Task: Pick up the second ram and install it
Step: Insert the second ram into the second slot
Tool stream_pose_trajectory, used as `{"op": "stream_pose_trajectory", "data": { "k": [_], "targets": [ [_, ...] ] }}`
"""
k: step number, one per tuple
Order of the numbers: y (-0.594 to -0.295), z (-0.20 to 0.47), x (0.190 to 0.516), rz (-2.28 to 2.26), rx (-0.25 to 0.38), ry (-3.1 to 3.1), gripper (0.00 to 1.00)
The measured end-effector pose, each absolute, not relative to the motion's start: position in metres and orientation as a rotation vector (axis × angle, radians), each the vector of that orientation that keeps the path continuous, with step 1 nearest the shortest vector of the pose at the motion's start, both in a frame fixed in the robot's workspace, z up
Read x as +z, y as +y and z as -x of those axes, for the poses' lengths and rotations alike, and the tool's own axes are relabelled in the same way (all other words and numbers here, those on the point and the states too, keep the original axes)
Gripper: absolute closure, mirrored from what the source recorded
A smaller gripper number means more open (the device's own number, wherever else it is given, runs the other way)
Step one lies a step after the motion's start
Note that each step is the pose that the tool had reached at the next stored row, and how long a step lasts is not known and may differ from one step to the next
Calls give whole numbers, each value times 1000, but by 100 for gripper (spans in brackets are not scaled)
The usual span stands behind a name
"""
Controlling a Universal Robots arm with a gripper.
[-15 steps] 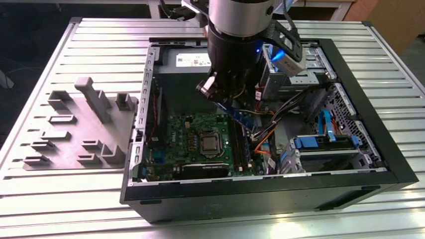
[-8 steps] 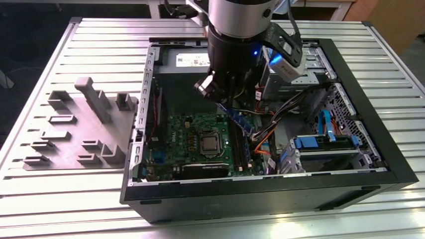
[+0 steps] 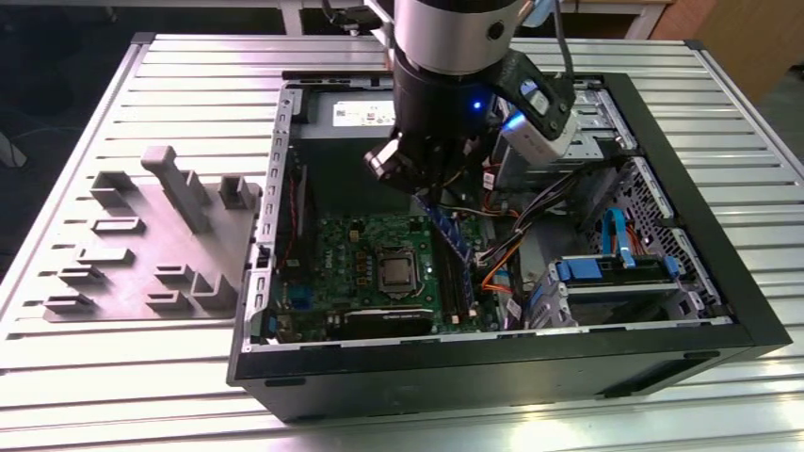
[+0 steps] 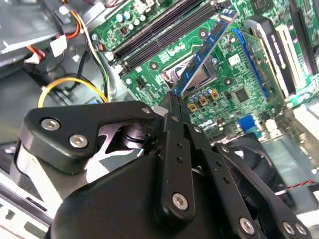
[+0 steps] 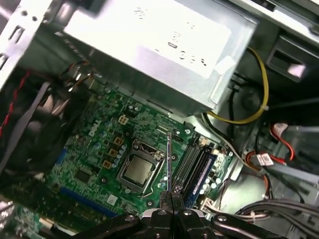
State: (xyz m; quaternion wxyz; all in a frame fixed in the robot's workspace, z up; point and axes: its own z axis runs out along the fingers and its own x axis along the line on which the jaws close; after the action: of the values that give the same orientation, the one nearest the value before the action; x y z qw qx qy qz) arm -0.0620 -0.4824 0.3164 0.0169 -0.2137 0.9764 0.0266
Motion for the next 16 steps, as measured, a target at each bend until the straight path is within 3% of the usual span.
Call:
{"op": "stream_pose_trajectory", "data": {
  "k": [16],
  "targets": [
    [-482,62,312,187,73,3093,89]
  ]
}}
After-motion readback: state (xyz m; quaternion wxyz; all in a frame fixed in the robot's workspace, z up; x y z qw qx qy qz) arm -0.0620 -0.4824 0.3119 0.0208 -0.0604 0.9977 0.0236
